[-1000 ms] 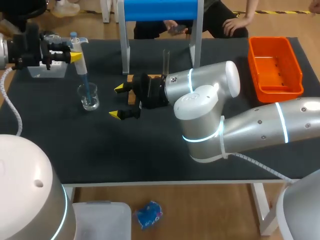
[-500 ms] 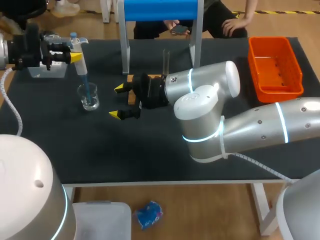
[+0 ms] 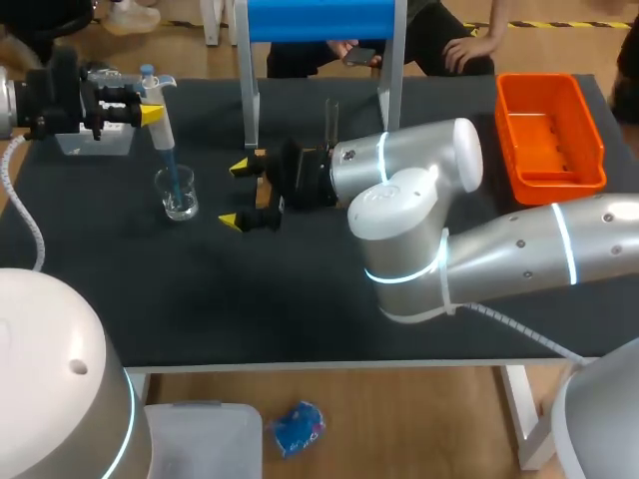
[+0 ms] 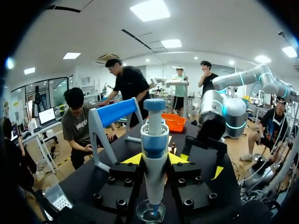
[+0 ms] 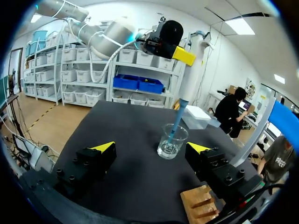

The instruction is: Invert the test tube, pick up the pipette, mount the tip to pipette, aspirate from beaker and dispense into the tube, eject the tip, return the pipette, and cap with the stopper.

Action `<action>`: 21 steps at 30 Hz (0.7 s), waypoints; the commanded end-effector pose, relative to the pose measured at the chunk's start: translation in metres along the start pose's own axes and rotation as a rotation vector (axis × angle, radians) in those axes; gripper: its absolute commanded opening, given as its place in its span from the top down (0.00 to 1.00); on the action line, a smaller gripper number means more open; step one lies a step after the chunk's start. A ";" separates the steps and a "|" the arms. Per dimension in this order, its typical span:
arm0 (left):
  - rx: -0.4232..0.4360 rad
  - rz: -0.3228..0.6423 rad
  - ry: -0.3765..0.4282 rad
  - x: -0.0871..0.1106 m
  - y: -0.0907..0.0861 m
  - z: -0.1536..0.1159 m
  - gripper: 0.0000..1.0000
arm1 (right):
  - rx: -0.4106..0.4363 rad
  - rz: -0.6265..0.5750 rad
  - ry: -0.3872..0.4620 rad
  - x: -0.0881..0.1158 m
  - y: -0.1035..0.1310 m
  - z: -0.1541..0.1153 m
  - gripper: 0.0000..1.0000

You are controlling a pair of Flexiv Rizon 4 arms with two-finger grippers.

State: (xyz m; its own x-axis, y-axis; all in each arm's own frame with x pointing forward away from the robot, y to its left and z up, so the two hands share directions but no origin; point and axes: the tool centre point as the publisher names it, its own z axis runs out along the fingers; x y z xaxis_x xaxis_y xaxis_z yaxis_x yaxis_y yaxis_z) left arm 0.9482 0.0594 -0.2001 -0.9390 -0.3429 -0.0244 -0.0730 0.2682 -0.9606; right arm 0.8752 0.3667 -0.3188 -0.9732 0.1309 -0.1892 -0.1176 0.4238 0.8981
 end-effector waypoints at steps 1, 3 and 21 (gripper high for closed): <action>0.002 0.001 0.005 -0.002 0.001 0.000 1.00 | 0.020 -0.007 0.006 -0.008 0.015 -0.020 0.00; 0.002 0.001 0.005 -0.002 0.001 0.000 1.00 | 0.022 -0.017 0.004 -0.014 0.024 -0.026 0.00; 0.002 0.001 0.005 -0.002 0.001 0.000 1.00 | 0.014 -0.188 0.106 -0.062 0.101 -0.071 0.00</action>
State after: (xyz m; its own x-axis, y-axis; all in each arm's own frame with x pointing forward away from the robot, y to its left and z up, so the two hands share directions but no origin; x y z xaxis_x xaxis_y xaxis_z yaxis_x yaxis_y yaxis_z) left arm 0.9486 0.0593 -0.2002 -0.9391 -0.3427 -0.0241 -0.0732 0.2683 -0.9606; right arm 0.9087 0.3519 -0.2035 -0.9254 0.1031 -0.3647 -0.2980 0.3968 0.8682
